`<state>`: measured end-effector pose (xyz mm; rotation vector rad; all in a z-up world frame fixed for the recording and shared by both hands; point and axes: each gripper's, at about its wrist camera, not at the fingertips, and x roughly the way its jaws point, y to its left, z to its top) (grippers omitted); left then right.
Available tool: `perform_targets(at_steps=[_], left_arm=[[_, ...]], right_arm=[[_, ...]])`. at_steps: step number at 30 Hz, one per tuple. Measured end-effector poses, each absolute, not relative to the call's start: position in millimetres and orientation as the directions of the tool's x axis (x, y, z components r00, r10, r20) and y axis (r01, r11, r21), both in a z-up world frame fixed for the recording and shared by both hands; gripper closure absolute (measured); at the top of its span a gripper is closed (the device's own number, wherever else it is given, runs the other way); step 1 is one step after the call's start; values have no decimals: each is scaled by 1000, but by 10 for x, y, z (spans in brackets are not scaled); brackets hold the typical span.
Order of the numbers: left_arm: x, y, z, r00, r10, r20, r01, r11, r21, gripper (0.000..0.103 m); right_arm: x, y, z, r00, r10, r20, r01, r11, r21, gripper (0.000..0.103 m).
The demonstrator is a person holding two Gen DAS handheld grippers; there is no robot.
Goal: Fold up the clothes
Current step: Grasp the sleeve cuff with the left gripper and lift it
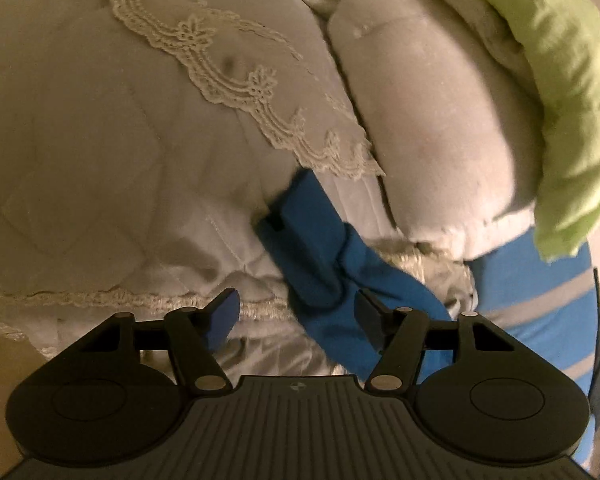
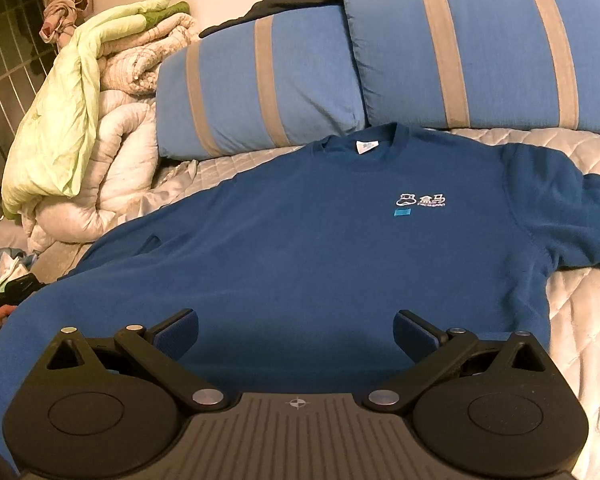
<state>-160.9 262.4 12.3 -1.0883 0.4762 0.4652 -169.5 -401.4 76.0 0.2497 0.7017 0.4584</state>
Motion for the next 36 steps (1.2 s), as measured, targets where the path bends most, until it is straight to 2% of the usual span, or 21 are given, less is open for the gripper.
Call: perform_targets(at_steps=[4,7,9,13,18,23,31,36], left_arm=[[-1546,2669,47,817,120,-564,-568,332,-753,48],[-1492,2698,20,825,117,-553,-561,298,-772,58],[-1430,2704,29,822,119,-556,-564,304,-768,77],[-1293,2756,250,786,140,-603,-600,409,-687,90],[-1191,2835,701,778,192,-597,-600,508,-618,92],[-1048,2692,1180,799,240,-551,-556,643,-527,92],[-850,2127,1547,806,279,-522,-486,815,-316,92],[-769,1709,1732,839,252,-482,-392,895,-214,92]], right_arm=[[-1690,-4027,747,666,490,-563,-315,868,383,0],[-1688,-4034,741,663,493,-563,-312,866,390,0],[-1686,-4036,738,662,494,-564,-311,865,393,0],[-1685,-4041,734,659,497,-564,-310,863,398,0],[-1679,-4077,716,658,507,-557,-303,855,421,0],[-1679,-4107,702,660,514,-548,-291,847,444,0],[-1668,-4106,697,658,516,-548,-291,846,447,0],[-1664,-4107,691,656,519,-548,-291,844,450,0]])
